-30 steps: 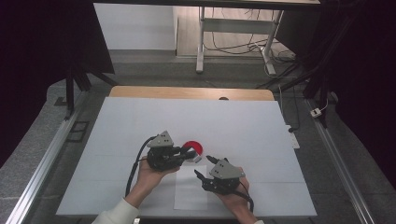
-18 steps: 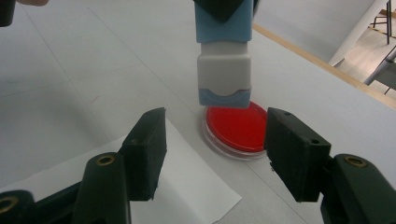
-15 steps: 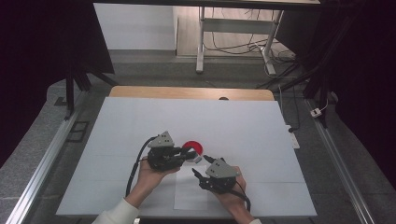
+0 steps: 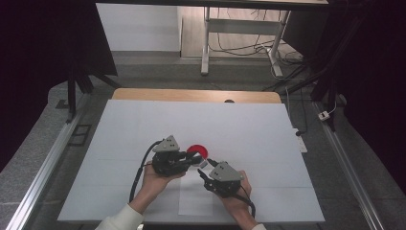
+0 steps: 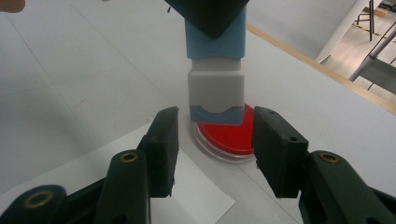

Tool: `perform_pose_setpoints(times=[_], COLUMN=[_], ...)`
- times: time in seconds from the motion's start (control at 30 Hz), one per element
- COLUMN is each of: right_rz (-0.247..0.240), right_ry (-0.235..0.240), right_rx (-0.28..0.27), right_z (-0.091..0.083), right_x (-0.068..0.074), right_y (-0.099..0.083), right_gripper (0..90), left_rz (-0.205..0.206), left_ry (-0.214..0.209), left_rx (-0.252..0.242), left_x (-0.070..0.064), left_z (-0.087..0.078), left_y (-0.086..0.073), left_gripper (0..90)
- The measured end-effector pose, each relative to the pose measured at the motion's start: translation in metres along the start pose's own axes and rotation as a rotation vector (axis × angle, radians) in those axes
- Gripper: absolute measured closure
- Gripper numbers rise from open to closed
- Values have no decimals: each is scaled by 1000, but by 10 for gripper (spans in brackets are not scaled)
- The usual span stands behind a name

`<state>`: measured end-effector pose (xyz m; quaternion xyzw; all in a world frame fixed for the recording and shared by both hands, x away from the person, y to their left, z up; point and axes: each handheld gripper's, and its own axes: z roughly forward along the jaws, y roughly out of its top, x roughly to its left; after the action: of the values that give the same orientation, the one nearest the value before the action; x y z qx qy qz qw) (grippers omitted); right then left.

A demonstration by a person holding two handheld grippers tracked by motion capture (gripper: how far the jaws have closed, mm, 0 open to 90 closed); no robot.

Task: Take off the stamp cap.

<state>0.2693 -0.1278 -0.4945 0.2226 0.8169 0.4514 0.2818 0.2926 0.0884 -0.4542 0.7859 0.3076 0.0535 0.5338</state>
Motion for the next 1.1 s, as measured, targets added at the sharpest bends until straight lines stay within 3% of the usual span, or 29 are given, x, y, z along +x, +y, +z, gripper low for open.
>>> perform_pose_setpoints(times=[0.7,1.1], right_rz=[-26,-42], right_ry=[-34,-41], right_rx=[11,21], right_z=[2,3], right_x=[3,4], right_y=[1,1], right_gripper=[634,647], left_rz=[4,6], left_ry=[2,5], left_rx=[9,14], left_x=[-2,-2], left_z=[4,5], left_y=[-1,-2], left_gripper=[754,754])
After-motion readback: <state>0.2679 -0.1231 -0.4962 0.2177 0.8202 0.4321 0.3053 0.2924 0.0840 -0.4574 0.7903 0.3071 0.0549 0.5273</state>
